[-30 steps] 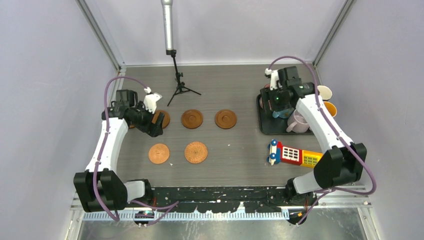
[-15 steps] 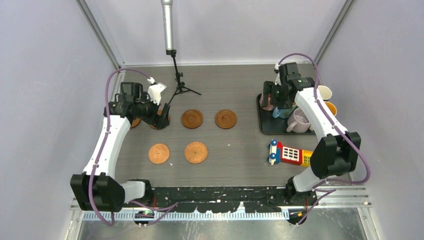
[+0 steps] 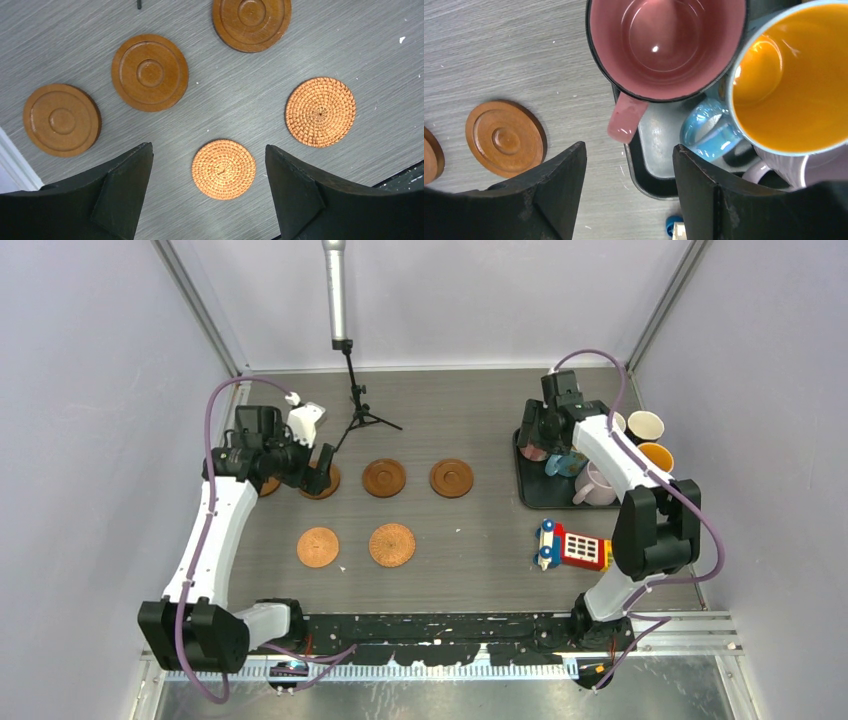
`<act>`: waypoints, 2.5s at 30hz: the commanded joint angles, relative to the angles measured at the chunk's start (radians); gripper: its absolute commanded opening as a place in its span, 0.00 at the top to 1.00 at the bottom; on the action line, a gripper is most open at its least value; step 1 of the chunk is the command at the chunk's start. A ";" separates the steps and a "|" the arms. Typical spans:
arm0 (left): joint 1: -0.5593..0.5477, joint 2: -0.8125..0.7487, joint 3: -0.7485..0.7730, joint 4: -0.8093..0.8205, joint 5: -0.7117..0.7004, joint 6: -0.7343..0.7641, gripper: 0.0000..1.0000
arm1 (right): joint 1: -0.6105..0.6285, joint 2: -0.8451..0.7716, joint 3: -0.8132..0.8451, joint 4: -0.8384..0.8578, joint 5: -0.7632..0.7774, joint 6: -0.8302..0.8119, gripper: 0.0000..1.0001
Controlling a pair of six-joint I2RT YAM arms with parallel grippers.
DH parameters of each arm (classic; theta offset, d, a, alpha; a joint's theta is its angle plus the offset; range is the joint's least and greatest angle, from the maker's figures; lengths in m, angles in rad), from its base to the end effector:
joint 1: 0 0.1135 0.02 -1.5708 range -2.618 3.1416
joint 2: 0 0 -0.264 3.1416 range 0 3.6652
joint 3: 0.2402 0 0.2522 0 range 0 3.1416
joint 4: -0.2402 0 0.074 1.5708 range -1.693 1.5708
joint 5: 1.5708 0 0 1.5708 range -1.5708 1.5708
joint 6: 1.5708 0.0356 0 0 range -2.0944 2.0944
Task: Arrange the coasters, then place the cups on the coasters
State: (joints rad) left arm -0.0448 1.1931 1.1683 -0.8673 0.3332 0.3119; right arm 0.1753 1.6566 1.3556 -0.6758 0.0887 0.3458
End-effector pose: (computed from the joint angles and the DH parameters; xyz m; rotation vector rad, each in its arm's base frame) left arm 0.2358 -0.0222 0.3290 0.5691 2.3495 -0.2888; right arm 0.3507 0.0589 0.2705 0.2511 2.5319 0.0915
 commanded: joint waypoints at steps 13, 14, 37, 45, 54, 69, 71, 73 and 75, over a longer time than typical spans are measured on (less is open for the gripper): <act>-0.008 -0.017 0.031 -0.009 0.031 -0.046 0.16 | 0.054 0.050 -0.068 0.215 0.106 0.002 0.54; -0.011 -0.008 0.039 -0.008 0.032 -0.048 0.17 | 0.057 0.040 -0.075 0.215 0.104 0.002 0.57; -0.315 0.221 0.161 0.094 0.053 -0.173 0.17 | 0.064 -0.206 -0.296 0.152 0.062 0.085 0.83; -0.433 0.373 0.271 0.178 0.055 -0.277 0.19 | 0.066 -0.277 -0.380 0.136 0.049 0.068 0.81; -0.505 0.486 0.354 0.231 0.031 -0.347 0.20 | 0.067 -0.305 -0.438 0.121 0.027 0.064 0.57; -0.541 0.479 0.310 0.320 0.040 -0.340 0.19 | 0.069 -0.350 -0.480 0.143 -0.051 -0.089 0.28; -0.580 0.482 0.308 0.387 0.011 -0.359 0.18 | 0.068 -0.410 -0.486 0.117 -0.069 -0.134 0.22; -0.633 0.500 0.321 0.442 -0.045 -0.382 0.18 | 0.067 -0.465 -0.451 0.068 -0.075 -0.171 0.16; -0.682 0.538 0.357 0.466 -0.109 -0.416 0.17 | 0.066 -0.507 -0.382 -0.013 -0.121 -0.222 0.12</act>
State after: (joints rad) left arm -0.6483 1.6909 1.4754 -0.5293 0.3103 -0.0490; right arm 0.2382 1.2572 0.8711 -0.5972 0.0372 0.2401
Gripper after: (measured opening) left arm 0.824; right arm 0.859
